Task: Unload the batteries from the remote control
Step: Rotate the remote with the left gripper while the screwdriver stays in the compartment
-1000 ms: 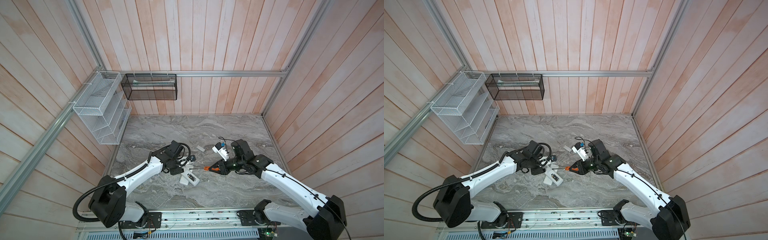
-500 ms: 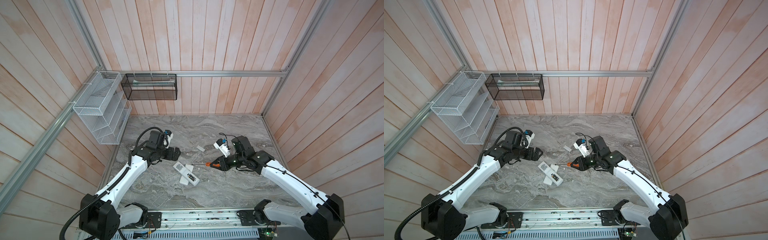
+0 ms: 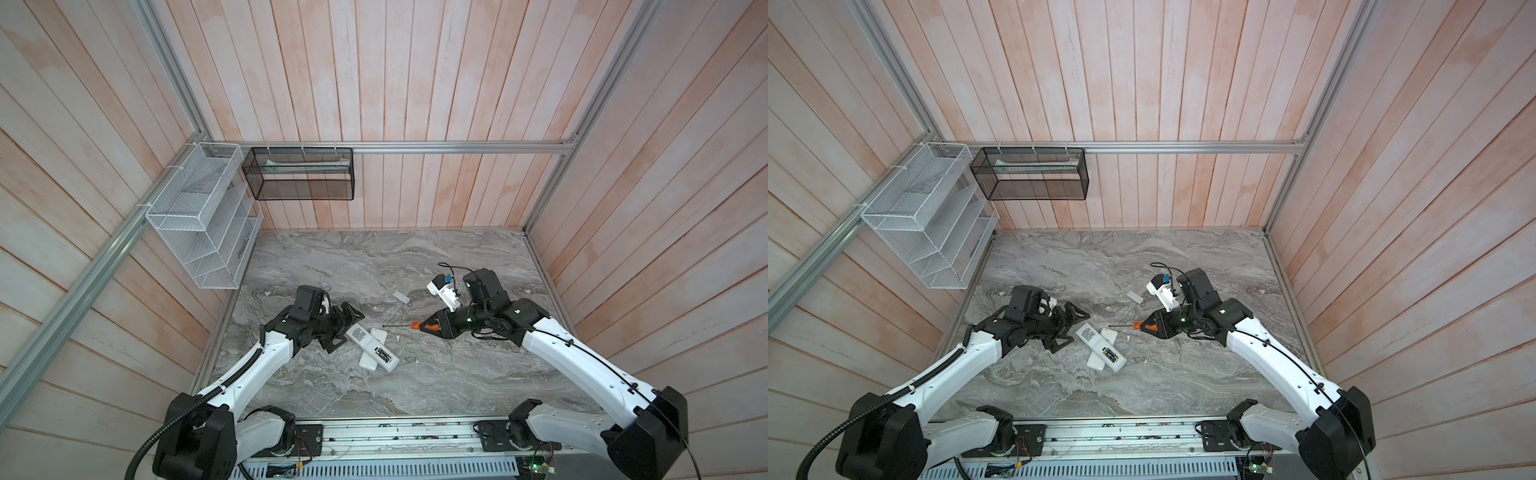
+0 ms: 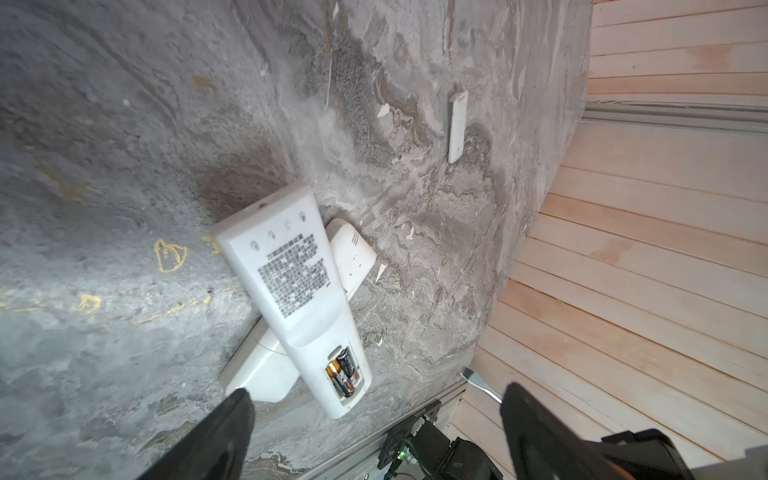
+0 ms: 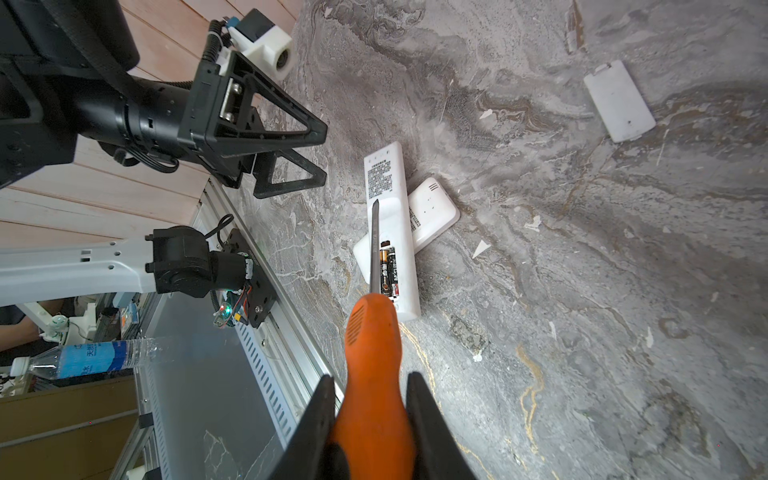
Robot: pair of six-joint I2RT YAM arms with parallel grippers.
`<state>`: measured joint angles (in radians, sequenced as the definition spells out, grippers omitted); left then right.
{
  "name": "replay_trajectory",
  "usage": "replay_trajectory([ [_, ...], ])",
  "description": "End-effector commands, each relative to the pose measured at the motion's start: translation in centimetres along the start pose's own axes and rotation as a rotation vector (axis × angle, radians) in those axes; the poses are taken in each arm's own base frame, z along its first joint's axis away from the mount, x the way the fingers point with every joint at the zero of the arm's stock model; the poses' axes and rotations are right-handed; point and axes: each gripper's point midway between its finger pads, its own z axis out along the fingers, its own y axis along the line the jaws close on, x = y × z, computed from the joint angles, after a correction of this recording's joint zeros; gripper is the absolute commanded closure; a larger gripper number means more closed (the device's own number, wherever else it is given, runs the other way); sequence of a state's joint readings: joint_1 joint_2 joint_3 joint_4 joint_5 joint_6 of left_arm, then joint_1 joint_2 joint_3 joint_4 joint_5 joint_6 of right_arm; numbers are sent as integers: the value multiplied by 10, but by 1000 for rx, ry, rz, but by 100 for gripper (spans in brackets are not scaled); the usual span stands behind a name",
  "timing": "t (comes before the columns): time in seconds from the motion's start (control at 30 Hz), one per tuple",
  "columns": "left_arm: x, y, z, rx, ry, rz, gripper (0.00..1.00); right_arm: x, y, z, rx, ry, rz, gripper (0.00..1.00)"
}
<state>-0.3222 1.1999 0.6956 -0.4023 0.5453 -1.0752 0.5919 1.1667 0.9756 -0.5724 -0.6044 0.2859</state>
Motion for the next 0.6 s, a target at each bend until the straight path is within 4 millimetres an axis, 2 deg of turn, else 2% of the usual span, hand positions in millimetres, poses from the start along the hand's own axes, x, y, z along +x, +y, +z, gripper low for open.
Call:
replay_trajectory([
  [0.0,3,6,12,48,37,-53,10,-1,9,-9,-25,-17,-20,100],
  [0.13,4,22,23,50,36,-106,12,1,9,-12,-22,-11,-29,100],
  [0.37,0,29,36,117,24,-96,12,3,11,-12,-31,1,-40,100],
  [0.57,-4,39,44,210,-20,-78,16,4,12,-13,-36,15,-44,100],
])
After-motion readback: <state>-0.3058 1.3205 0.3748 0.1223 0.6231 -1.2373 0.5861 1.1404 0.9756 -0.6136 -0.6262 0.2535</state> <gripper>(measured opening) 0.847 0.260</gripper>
